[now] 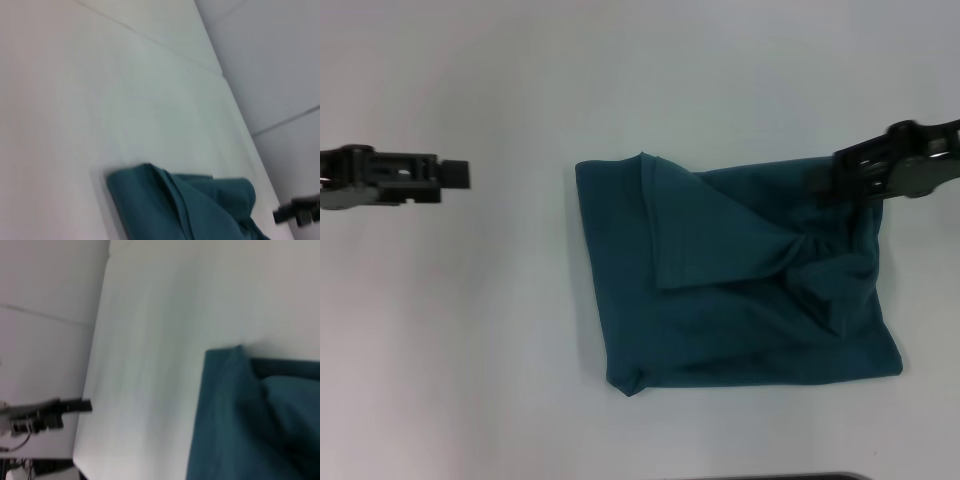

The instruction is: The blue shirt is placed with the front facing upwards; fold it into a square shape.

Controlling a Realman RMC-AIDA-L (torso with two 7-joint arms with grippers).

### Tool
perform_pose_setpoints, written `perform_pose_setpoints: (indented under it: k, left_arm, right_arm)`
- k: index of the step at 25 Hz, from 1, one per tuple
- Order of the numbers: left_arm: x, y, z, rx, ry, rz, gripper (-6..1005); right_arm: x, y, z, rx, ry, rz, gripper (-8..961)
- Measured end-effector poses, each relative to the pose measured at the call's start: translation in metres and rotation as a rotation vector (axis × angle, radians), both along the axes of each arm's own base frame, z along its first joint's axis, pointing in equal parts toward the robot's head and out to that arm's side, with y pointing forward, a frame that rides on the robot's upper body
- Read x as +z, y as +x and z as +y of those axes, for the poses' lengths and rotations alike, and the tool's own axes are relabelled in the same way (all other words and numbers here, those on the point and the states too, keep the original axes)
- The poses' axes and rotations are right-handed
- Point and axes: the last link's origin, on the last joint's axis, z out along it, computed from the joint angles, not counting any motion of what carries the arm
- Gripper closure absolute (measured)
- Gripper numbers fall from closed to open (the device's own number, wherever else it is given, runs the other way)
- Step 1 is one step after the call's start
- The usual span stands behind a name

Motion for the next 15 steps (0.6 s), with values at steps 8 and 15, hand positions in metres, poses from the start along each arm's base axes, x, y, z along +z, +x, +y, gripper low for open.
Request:
perform_pose_setpoints:
  k: [8,15]
  left_arm:
    - [0.007,-0.008,-0.005,0.028,0.034,-0.015,265]
    - [0.005,-0.007,-0.006,0.019,0.026,-0.018,265]
  right_arm:
    - [-0.034,-0.023,0.004,0.047,-0.106,-0.058,491]
    - [-0.041,-0.022,0.001,0.044,-0.163,-0.126,492]
